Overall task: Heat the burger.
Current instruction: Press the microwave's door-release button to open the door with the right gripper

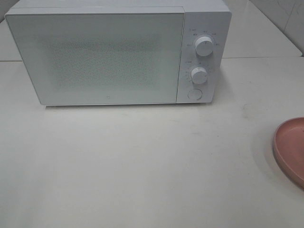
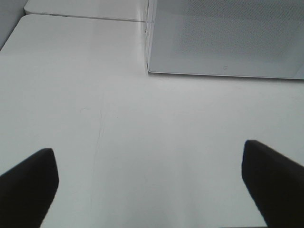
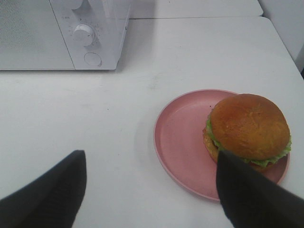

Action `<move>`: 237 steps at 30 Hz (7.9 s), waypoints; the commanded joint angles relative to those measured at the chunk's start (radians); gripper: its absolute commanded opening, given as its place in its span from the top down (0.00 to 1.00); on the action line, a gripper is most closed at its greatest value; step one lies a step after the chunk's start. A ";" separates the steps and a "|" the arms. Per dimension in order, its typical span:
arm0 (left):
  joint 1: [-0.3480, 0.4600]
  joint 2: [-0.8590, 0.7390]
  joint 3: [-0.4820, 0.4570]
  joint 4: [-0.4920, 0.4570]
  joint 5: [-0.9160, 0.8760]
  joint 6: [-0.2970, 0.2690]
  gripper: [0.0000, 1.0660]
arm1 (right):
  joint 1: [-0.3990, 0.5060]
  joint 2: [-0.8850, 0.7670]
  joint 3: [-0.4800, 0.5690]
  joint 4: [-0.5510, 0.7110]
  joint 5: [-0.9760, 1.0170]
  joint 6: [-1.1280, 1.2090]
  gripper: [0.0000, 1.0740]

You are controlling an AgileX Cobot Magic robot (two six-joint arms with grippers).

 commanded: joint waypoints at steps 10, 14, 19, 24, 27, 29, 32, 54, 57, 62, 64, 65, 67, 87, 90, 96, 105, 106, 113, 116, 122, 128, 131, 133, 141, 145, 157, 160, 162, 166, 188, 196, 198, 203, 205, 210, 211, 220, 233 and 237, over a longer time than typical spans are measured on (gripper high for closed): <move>-0.002 -0.021 0.001 -0.004 -0.001 -0.007 0.07 | 0.003 -0.028 0.002 0.006 -0.005 0.000 0.31; -0.002 -0.021 0.001 -0.004 -0.001 -0.007 0.07 | 0.003 -0.028 0.002 0.006 -0.007 0.000 0.31; -0.002 -0.021 0.001 -0.004 -0.001 -0.007 0.07 | 0.003 -0.005 -0.024 0.006 -0.023 0.000 0.31; -0.002 -0.021 0.001 -0.004 -0.001 -0.007 0.07 | 0.003 0.045 -0.029 0.006 -0.063 0.000 0.31; -0.002 -0.021 0.001 -0.004 -0.001 -0.007 0.07 | 0.003 0.101 -0.029 0.006 -0.114 0.000 0.31; -0.002 -0.021 0.001 -0.004 -0.001 -0.007 0.07 | 0.003 0.114 -0.029 0.006 -0.128 0.000 0.31; -0.002 -0.021 0.001 -0.004 -0.001 -0.007 0.07 | 0.003 0.159 -0.027 0.006 -0.178 0.000 0.31; -0.002 -0.021 0.001 -0.004 -0.001 -0.007 0.07 | 0.003 0.378 0.046 0.005 -0.496 -0.001 0.31; -0.002 -0.021 0.001 -0.004 -0.001 -0.007 0.07 | 0.003 0.418 0.049 0.005 -0.527 -0.001 0.31; -0.002 -0.021 0.001 -0.004 -0.001 -0.007 0.07 | 0.003 0.509 0.049 0.005 -0.578 -0.001 0.31; -0.002 -0.021 0.001 -0.004 -0.001 -0.007 0.07 | 0.003 0.525 0.049 0.005 -0.583 -0.001 0.31; -0.002 -0.021 0.001 -0.004 -0.001 -0.007 0.07 | 0.003 0.552 0.049 0.005 -0.601 -0.001 0.31; -0.002 -0.021 0.001 -0.004 -0.001 -0.007 0.07 | 0.003 0.568 0.049 0.005 -0.610 -0.001 0.31; -0.002 -0.021 0.001 -0.004 -0.001 -0.007 0.07 | 0.003 0.864 0.049 0.006 -0.883 0.012 0.31; -0.002 -0.021 0.001 -0.004 -0.001 -0.007 0.07 | 0.003 0.904 0.049 0.006 -0.926 0.027 0.31; -0.002 -0.021 0.001 -0.004 -0.001 -0.007 0.07 | 0.003 0.990 0.049 0.006 -1.015 0.027 0.31; -0.002 -0.021 0.001 -0.004 -0.001 -0.007 0.07 | 0.003 1.132 0.049 -0.026 -1.185 0.026 0.31; -0.002 -0.021 0.001 -0.004 -0.001 -0.007 0.07 | 0.003 1.143 0.049 -0.028 -1.197 0.026 0.31; -0.002 -0.021 0.001 -0.004 -0.001 -0.007 0.07 | 0.003 1.234 0.092 -0.028 -1.380 0.022 0.31; -0.002 -0.021 0.001 -0.004 -0.001 -0.007 0.07 | 0.003 1.266 0.141 -0.020 -1.509 0.022 0.31; -0.002 -0.021 0.001 -0.004 -0.001 -0.007 0.07 | 0.106 1.330 0.196 0.069 -1.650 -0.044 0.31; -0.002 -0.021 0.001 -0.004 -0.001 -0.007 0.07 | 0.283 1.439 0.206 0.220 -1.782 -0.200 0.31; -0.002 -0.021 0.001 -0.004 -0.001 -0.007 0.07 | 0.382 1.504 0.206 0.349 -1.880 -0.253 0.31; -0.002 -0.021 0.001 -0.004 -0.001 -0.007 0.07 | 0.409 1.521 0.206 0.375 -1.906 -0.259 0.31; -0.002 -0.021 0.001 -0.004 -0.001 -0.007 0.07 | 0.584 1.632 0.204 0.613 -2.081 -0.320 0.31; -0.002 -0.021 0.001 -0.004 -0.001 -0.007 0.07 | 0.677 1.671 0.204 0.742 -2.178 -0.332 0.31; -0.002 -0.021 0.001 -0.004 -0.001 -0.007 0.07 | 0.794 1.737 0.142 0.867 -2.220 -0.333 0.31; -0.002 -0.021 0.001 -0.004 -0.001 -0.007 0.07 | 0.794 1.740 0.134 0.866 -2.206 -0.333 0.31; -0.002 -0.021 0.001 -0.004 -0.001 -0.007 0.07 | 0.794 1.740 0.134 0.866 -2.209 -0.316 0.31; -0.002 -0.021 0.001 -0.004 -0.001 -0.007 0.07 | 0.794 1.740 0.134 0.866 -2.208 -0.256 0.31; -0.002 -0.021 0.001 -0.004 -0.001 -0.007 0.07 | 0.794 1.740 0.134 0.866 -2.206 0.886 0.48; -0.002 -0.021 0.001 -0.004 -0.001 -0.007 0.07 | 0.794 1.740 0.134 0.866 -2.192 1.136 0.74; -0.002 -0.021 0.001 -0.004 -0.001 -0.007 0.07 | 0.794 1.740 0.134 0.866 -2.145 1.176 0.85; -0.002 -0.021 0.001 -0.004 -0.001 -0.007 0.07 | 0.794 1.740 0.134 0.871 -2.097 1.188 0.99; -0.002 -0.021 0.001 -0.004 -0.001 -0.007 0.07 | 0.794 1.740 0.134 0.873 -2.096 1.188 1.00; -0.002 -0.021 0.001 -0.004 -0.001 -0.007 0.07 | 0.790 1.740 0.134 0.883 -2.098 1.188 1.00; -0.002 -0.021 0.001 -0.004 -0.001 -0.007 0.07 | 0.790 1.740 0.134 0.890 -2.098 1.188 1.00; -0.002 -0.021 0.001 -0.004 -0.001 -0.007 0.07 | 0.735 1.740 0.099 0.881 -2.035 1.148 1.00; -0.002 -0.021 0.001 -0.004 -0.001 -0.007 0.07 | 0.639 1.807 -0.017 0.780 -1.945 1.105 1.00; -0.002 -0.021 0.001 -0.004 -0.001 -0.007 0.07 | 0.639 1.879 -0.066 0.781 -1.945 1.151 1.00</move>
